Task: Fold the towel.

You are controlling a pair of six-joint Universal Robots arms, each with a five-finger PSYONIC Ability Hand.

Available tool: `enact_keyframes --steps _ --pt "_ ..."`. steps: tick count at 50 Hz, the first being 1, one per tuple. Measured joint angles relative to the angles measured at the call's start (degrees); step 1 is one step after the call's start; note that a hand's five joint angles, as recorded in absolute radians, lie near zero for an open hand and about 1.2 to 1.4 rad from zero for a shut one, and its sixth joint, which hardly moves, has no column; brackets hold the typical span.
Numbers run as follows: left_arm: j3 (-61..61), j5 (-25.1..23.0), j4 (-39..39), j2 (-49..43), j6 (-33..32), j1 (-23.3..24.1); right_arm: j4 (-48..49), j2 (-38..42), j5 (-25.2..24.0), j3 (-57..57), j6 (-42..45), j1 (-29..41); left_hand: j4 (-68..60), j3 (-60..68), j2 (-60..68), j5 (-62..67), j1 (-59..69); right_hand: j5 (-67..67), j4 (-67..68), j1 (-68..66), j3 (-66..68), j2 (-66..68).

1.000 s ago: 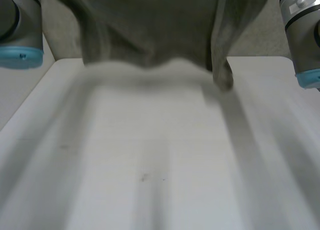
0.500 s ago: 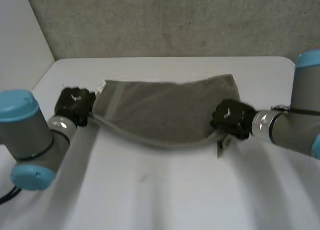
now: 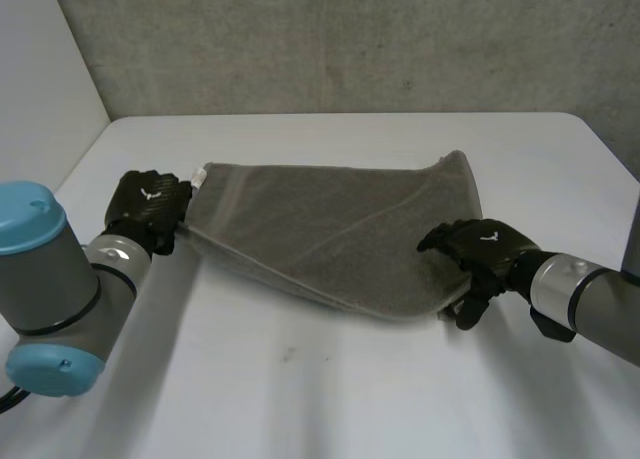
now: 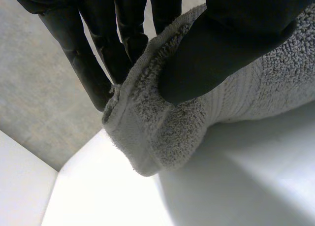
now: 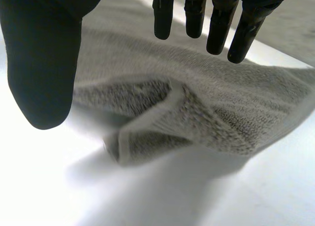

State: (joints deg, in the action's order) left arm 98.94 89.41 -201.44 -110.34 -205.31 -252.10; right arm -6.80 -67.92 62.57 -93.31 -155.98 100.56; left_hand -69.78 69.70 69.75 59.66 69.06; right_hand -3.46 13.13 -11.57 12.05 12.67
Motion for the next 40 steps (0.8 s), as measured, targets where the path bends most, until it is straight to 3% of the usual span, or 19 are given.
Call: enact_keyframes --steps 1,4,9,23,40 --pt "0.00 0.04 -0.02 0.68 0.00 -0.12 2.45 -1.22 0.19 -1.92 -6.47 -0.33 0.00 0.00 0.00 0.00 0.00 0.10 0.00 0.00 0.00 0.00" --pt "-0.04 0.11 -0.06 1.58 0.03 -0.28 5.26 -2.24 0.70 -4.02 -13.56 -0.36 0.00 0.00 0.00 0.00 0.00 0.11 0.00 0.00 0.00 0.00" --pt "-0.11 0.26 -0.25 2.80 0.19 -0.75 9.96 -2.34 3.66 -6.38 -19.86 0.40 0.00 0.00 0.00 0.00 0.00 0.12 0.00 0.00 0.00 0.00" --pt "-0.15 0.37 -1.12 4.75 0.41 -3.32 19.17 7.54 19.74 -2.59 -20.30 8.00 0.00 0.00 0.00 0.00 0.00 0.13 0.00 0.00 0.00 0.00" --pt "-0.55 0.42 -1.15 6.23 0.49 -5.74 23.15 10.14 23.65 0.62 -27.26 11.51 0.00 0.00 0.00 0.00 0.00 -1.94 1.78 -0.21 2.95 2.24"
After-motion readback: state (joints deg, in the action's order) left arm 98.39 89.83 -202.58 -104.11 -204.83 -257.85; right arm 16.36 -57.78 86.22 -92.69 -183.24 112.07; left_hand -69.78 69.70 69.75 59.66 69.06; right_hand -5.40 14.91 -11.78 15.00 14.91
